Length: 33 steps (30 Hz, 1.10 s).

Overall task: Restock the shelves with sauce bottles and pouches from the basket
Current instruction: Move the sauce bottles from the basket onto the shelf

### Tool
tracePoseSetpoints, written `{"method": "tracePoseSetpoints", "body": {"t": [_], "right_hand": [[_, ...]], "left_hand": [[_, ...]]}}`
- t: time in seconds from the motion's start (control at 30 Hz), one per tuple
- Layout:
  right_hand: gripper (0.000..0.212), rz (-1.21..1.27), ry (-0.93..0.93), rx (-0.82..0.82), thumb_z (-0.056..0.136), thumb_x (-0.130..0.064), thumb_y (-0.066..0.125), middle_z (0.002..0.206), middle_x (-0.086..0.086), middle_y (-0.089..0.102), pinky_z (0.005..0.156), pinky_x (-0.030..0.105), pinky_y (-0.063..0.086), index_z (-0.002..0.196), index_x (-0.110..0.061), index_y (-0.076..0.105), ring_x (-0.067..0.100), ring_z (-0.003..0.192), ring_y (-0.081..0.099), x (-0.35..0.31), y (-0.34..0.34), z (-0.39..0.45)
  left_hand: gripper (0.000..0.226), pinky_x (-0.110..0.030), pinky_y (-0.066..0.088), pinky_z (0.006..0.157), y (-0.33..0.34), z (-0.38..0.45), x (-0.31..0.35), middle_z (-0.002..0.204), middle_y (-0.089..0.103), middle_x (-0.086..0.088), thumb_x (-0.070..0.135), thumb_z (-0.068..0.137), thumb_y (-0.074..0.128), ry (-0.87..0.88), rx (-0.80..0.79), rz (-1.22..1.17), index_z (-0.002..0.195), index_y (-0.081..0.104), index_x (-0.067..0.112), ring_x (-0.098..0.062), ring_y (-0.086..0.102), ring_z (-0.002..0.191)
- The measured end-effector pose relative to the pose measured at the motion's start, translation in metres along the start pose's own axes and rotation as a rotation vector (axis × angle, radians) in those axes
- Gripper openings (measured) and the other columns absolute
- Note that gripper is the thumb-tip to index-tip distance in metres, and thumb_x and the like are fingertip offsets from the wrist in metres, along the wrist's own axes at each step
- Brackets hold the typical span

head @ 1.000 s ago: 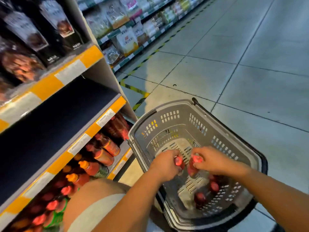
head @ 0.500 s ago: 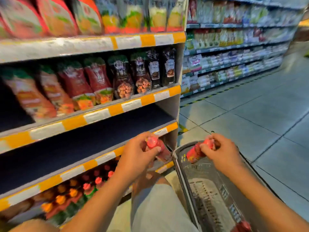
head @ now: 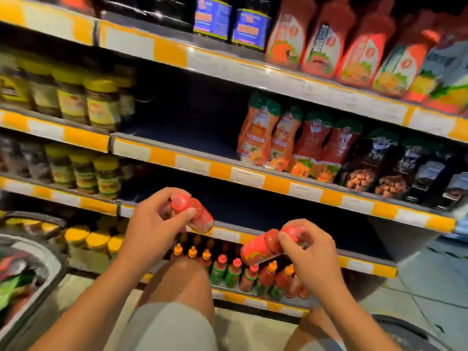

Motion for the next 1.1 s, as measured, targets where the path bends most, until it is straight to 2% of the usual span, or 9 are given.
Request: {"method": "tracePoseSetpoints", "body": {"t": [0.17, 0.27, 0.33, 0.43, 0.57, 0.77, 0.87, 1.0, 1.1], "right_hand": [[0.015, 0.0, -0.02, -0.191, 0.084, -0.037, 0.072, 0.093, -0.022, 0.07, 0.063, 0.024, 0.052, 0.097, -0.041, 0.068, 0.001, 0.082, 0.067, -0.011, 0.09, 0.017], [0.02, -0.009, -0.069, -0.278, 0.087, -0.036, 0.073, 0.096, -0.029, 0.068, 0.06, 0.015, 0.048, 0.1, -0.048, 0.065, -0.003, 0.082, 0.065, -0.017, 0.139, 0.019], [0.019, 0.0, -0.079, -0.333, 0.087, -0.039, 0.072, 0.094, -0.029, 0.069, 0.058, 0.012, 0.045, 0.1, -0.051, 0.066, -0.002, 0.074, 0.065, -0.018, 0.167, 0.022], [0.019, -0.047, -0.119, -0.402, 0.086, -0.043, 0.074, 0.091, -0.033, 0.07, 0.067, 0.011, 0.046, 0.097, -0.057, 0.067, -0.007, 0.08, 0.065, -0.013, 0.208, 0.024], [0.026, -0.077, -0.126, -0.488, 0.089, -0.04, 0.076, 0.105, -0.032, 0.068, 0.09, 0.029, 0.055, 0.114, -0.045, 0.071, -0.007, 0.101, 0.063, 0.0, 0.262, 0.024], [0.034, -0.118, -0.178, -0.655, 0.09, -0.029, 0.078, 0.111, -0.018, 0.071, 0.092, 0.043, 0.054, 0.123, -0.039, 0.071, 0.01, 0.106, 0.064, 0.016, 0.335, 0.024], [0.038, -0.107, -0.208, -0.721, 0.092, -0.028, 0.076, 0.11, -0.02, 0.068, 0.09, 0.043, 0.054, 0.125, -0.043, 0.068, 0.01, 0.107, 0.061, 0.025, 0.367, 0.023], [0.052, -0.164, -0.305, -0.75, 0.096, -0.03, 0.071, 0.11, -0.047, 0.055, 0.086, 0.023, 0.045, 0.118, -0.072, 0.05, -0.003, 0.108, 0.054, 0.026, 0.402, 0.022], [0.044, -0.21, -0.288, -0.764, 0.098, -0.033, 0.067, 0.104, -0.042, 0.056, 0.087, 0.032, 0.05, 0.12, -0.067, 0.051, 0.001, 0.104, 0.054, 0.038, 0.425, 0.027]], "left_hand": [[0.025, -0.018, 0.055, 0.064, -0.075, -0.015, -0.055, 0.086, 0.075, 0.005, 0.019, 0.085, 0.085, -0.107, 0.209, 0.092, 0.103, 0.071, 0.031, -0.01, 0.071, 0.075], [0.024, -0.028, 0.058, 0.062, -0.104, -0.025, -0.089, 0.087, 0.075, 0.005, 0.017, 0.087, 0.083, -0.192, 0.276, 0.159, 0.105, 0.07, 0.028, -0.017, 0.07, 0.074], [0.024, -0.036, 0.06, 0.067, -0.115, -0.033, -0.11, 0.088, 0.075, 0.007, 0.02, 0.087, 0.083, -0.241, 0.334, 0.205, 0.104, 0.07, 0.031, -0.013, 0.071, 0.079], [0.023, -0.045, 0.06, 0.072, -0.122, -0.045, -0.145, 0.087, 0.074, 0.009, 0.023, 0.085, 0.084, -0.322, 0.409, 0.238, 0.1, 0.069, 0.033, -0.013, 0.07, 0.083], [0.021, -0.055, 0.057, 0.071, -0.121, -0.052, -0.188, 0.081, 0.071, 0.001, 0.031, 0.087, 0.081, -0.402, 0.41, 0.247, 0.104, 0.069, 0.033, -0.023, 0.068, 0.077], [0.022, -0.05, 0.059, 0.075, -0.114, -0.05, -0.237, 0.084, 0.072, 0.006, 0.029, 0.085, 0.081, -0.489, 0.426, 0.216, 0.099, 0.067, 0.038, -0.018, 0.07, 0.082], [0.018, -0.05, 0.057, 0.074, -0.11, -0.046, -0.262, 0.082, 0.071, 0.005, 0.028, 0.086, 0.078, -0.513, 0.427, 0.218, 0.099, 0.066, 0.034, -0.021, 0.068, 0.081], [0.017, -0.045, 0.057, 0.071, -0.102, -0.036, -0.292, 0.081, 0.069, 0.007, 0.028, 0.09, 0.076, -0.524, 0.407, 0.237, 0.101, 0.065, 0.035, -0.014, 0.065, 0.078], [0.017, -0.044, 0.057, 0.074, -0.094, -0.025, -0.314, 0.086, 0.071, 0.007, 0.025, 0.093, 0.074, -0.537, 0.38, 0.246, 0.106, 0.067, 0.033, -0.016, 0.066, 0.083]]}}
Point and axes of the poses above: each hand's wrist, its own z-axis towards the middle knuckle, its own y-axis out of the palm, x = y × z, the point moved 5 cm from there along z, towards the middle knuckle
